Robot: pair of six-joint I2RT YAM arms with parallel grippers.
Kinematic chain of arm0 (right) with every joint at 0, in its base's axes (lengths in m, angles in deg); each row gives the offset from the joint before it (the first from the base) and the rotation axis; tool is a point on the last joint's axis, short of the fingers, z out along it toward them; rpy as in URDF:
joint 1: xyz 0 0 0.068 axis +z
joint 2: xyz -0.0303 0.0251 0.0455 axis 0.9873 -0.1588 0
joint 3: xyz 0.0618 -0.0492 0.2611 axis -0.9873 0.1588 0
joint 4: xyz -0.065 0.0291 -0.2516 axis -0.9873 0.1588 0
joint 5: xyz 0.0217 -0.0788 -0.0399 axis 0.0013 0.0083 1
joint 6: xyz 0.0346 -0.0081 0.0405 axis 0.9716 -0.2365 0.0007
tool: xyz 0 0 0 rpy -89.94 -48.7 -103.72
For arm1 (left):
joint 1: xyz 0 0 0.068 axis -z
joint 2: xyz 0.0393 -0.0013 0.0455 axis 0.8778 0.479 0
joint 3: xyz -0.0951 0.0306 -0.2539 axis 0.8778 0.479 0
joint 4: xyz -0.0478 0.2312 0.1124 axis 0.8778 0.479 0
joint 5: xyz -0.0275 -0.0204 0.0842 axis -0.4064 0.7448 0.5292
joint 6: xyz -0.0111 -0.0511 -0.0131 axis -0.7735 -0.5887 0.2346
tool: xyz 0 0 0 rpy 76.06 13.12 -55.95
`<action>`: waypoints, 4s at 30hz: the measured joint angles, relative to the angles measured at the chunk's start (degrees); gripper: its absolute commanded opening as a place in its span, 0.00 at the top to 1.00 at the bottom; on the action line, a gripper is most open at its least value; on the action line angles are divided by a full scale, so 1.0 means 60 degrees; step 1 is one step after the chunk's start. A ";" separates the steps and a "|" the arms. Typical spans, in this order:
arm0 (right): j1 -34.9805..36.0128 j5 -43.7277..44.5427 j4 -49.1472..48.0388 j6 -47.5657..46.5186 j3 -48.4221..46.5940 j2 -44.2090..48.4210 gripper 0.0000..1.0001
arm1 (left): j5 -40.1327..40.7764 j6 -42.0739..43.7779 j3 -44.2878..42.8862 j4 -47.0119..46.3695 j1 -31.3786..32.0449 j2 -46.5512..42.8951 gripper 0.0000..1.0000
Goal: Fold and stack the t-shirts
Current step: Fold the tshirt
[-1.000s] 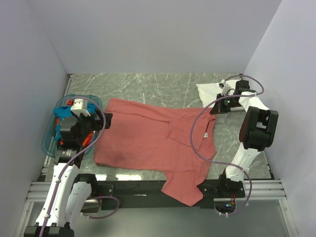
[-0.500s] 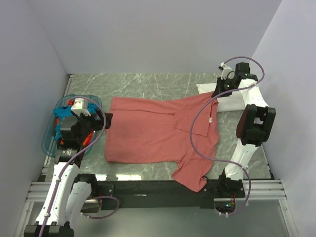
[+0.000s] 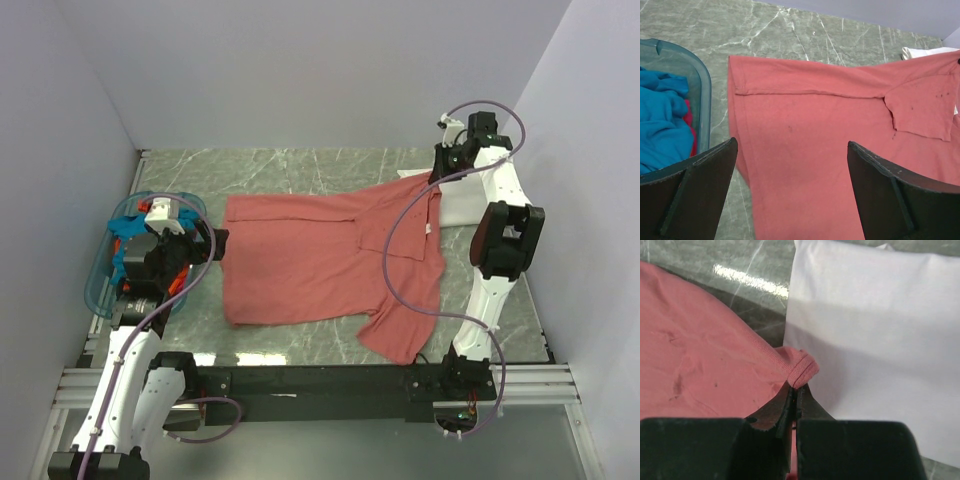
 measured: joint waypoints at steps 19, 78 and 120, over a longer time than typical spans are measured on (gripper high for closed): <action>0.0066 0.1661 -0.0994 0.0517 -0.0466 -0.0215 0.40 | -0.0200 -0.0357 0.0000 -0.0018 0.0000 0.0463 0.02; 0.2116 -0.3486 0.0029 -0.6776 1.1479 0.9701 0.37 | 0.7264 -1.5624 0.0787 0.5329 0.8557 0.4109 0.28; 0.1883 -0.3796 0.0419 -0.7031 1.1479 0.9570 0.37 | 0.6342 -1.5824 0.0586 0.6925 0.7825 0.3614 0.66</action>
